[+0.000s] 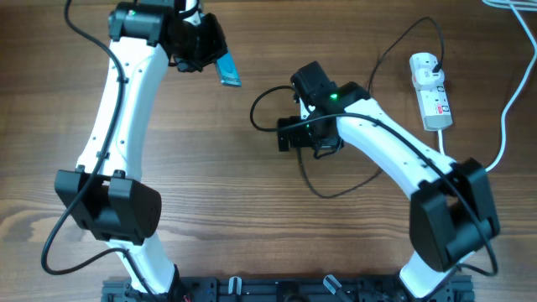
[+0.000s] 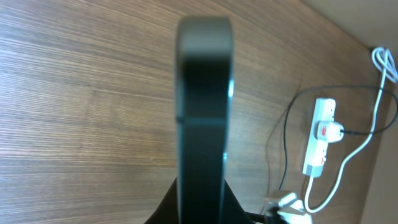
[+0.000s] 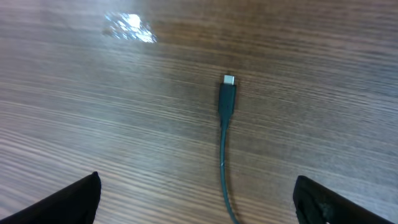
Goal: Plug charger to phone and switch on socket
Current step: 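Release the phone from the right gripper and grasp the USB-C plug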
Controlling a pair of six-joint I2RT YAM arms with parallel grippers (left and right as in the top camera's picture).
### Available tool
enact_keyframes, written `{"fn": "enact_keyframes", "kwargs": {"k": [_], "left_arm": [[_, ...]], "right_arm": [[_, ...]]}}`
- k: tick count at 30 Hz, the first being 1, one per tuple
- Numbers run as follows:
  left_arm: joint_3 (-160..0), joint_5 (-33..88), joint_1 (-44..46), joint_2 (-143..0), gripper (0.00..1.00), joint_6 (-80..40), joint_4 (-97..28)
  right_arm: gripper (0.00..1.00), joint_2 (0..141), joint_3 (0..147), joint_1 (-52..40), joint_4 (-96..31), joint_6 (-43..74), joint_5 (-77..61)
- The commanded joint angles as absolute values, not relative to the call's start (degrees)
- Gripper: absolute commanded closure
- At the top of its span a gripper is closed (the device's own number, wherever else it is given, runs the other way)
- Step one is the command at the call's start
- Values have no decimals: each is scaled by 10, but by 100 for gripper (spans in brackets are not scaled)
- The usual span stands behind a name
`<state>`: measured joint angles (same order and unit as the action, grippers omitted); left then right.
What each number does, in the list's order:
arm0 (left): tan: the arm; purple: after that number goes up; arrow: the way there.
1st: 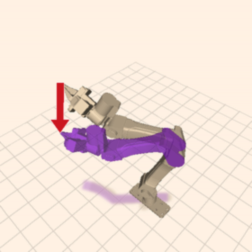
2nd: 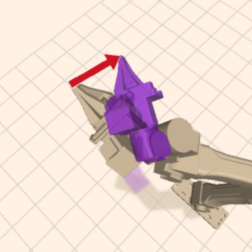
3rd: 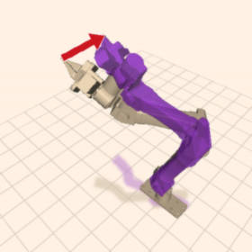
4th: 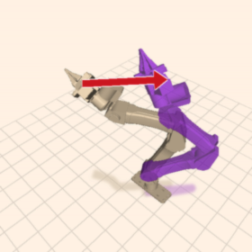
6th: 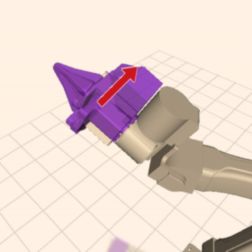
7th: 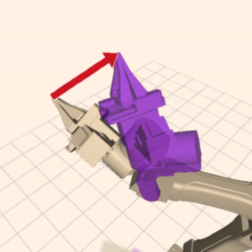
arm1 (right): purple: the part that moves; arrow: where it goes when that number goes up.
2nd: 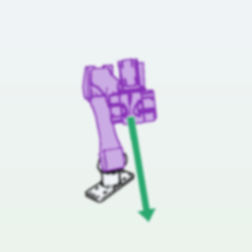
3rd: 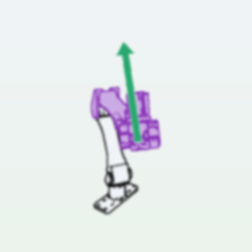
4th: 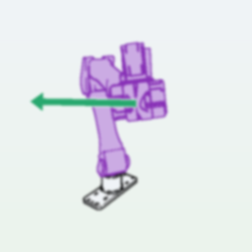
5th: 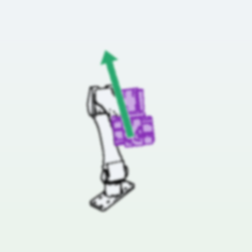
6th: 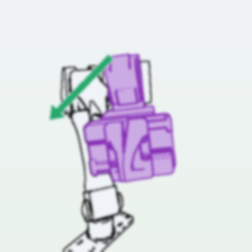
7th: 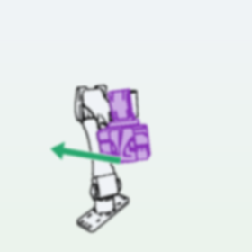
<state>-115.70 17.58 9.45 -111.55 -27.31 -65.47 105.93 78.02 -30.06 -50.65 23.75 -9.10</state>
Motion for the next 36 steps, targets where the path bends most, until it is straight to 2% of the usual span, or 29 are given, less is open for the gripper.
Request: {"fn": "enact_keyframes", "kwargs": {"k": [1,7,14,17,32,36], "left_arm": [[-1162,168,73,-1113,96,-279,-658],[-1161,168,65,-1113,96,-274,-669],[-1161,168,65,-1113,96,-274,-670],[-1162,168,65,-1113,96,-274,-670],[-1161,169,65,-1113,96,-274,-671],[-1162,169,65,-1113,96,-274,-668]], "right_arm": [[15,1100,780,-313,-499,216,-69],[46,1136,780,-322,-485,208,-17],[56,1150,780,-331,-470,196,-4],[63,1150,780,-332,-461,194,2],[62,1176,771,-332,-477,165,8],[70,1181,771,-332,-476,167,8]]}}
